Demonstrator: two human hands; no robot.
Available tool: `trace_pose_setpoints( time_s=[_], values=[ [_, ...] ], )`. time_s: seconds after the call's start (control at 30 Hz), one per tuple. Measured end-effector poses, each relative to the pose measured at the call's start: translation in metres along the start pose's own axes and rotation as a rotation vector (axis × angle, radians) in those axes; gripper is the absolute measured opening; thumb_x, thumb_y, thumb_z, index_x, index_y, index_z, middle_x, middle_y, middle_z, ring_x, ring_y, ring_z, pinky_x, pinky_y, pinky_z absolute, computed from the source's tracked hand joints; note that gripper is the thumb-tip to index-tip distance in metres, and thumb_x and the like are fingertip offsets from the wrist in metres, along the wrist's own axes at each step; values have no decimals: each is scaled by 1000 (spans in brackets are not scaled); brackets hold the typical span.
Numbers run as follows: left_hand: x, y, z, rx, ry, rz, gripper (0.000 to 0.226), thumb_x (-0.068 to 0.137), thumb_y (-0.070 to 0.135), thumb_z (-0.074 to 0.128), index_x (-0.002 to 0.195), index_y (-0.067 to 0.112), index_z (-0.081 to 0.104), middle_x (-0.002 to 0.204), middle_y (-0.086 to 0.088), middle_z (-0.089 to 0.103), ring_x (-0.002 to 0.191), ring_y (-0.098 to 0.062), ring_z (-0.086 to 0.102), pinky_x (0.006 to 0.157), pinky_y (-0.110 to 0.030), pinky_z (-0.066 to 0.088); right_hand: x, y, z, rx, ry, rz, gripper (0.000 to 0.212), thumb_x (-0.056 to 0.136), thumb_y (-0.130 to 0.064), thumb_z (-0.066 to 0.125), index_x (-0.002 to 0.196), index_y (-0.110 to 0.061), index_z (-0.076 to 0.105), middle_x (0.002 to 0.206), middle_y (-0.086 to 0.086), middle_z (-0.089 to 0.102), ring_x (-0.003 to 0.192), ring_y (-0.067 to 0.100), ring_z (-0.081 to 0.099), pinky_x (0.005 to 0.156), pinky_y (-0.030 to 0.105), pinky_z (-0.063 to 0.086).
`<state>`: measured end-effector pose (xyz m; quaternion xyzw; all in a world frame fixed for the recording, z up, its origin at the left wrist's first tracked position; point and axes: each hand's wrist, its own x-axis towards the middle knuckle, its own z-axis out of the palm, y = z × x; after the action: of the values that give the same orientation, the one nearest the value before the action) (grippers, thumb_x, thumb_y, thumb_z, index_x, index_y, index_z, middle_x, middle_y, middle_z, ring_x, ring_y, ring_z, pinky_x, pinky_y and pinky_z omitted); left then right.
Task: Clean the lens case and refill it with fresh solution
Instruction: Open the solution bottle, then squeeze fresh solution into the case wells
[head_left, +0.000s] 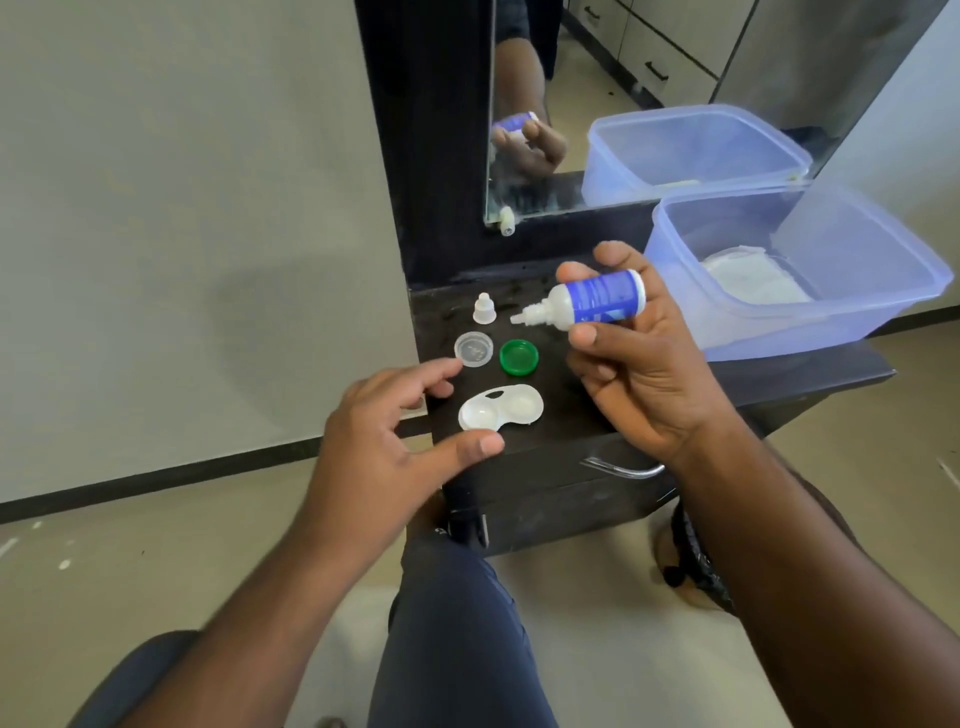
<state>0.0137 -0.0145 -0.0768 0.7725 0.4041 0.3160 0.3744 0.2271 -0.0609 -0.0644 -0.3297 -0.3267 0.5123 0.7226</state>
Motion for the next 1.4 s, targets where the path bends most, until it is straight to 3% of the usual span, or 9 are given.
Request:
trace_pose_setpoints(
  time_s=[0.1, 0.23, 0.4, 0.63, 0.77, 1.4],
  values=[
    [-3, -2, 8, -14, 35, -6, 63, 57, 38, 87, 115, 36, 61, 100, 19, 60, 95, 4, 50, 74, -3, 34, 2, 2, 3, 22, -46, 30, 46, 61, -7, 82, 101, -19, 62, 97, 3, 70, 77, 7, 63, 47, 15, 41],
    [0, -3, 10, -53, 34, -27, 49, 61, 29, 88, 106, 29, 69, 100, 15, 60, 93, 8, 53, 75, -2, 37, 5, 4, 6, -78, -99, 55, 57, 54, -31, 89, 106, -22, 67, 89, 1, 66, 77, 11, 59, 57, 20, 45],
    [2, -8, 8, -124, -8, -59, 44, 64, 30, 85, 106, 31, 72, 102, 13, 60, 97, 0, 56, 79, -7, 41, 6, 7, 13, -140, -83, 33, 60, 56, -22, 86, 112, -11, 66, 86, 4, 66, 84, 12, 61, 77, 25, 52],
    [2, -10, 10, -190, -5, -73, 39, 63, 25, 87, 100, 25, 75, 101, 9, 60, 97, -5, 59, 83, -17, 47, 5, 12, 24, -291, -45, -7, 43, 53, -9, 83, 94, -15, 73, 84, 1, 70, 79, 14, 64, 71, 25, 52],
    [2, -10, 11, -191, 4, -68, 39, 63, 27, 87, 100, 25, 75, 101, 9, 60, 99, -6, 60, 87, -21, 49, 5, 14, 23, -371, -60, -9, 38, 56, -11, 82, 92, -17, 74, 88, 0, 71, 82, 15, 65, 73, 26, 53],
    [1, -13, 11, -195, -10, -57, 50, 60, 42, 82, 107, 31, 73, 104, 13, 58, 104, -4, 58, 88, -14, 45, 3, 13, 23, -473, -64, -16, 35, 56, -13, 83, 90, -21, 76, 90, -5, 73, 85, 13, 68, 71, 23, 54]
  ],
)
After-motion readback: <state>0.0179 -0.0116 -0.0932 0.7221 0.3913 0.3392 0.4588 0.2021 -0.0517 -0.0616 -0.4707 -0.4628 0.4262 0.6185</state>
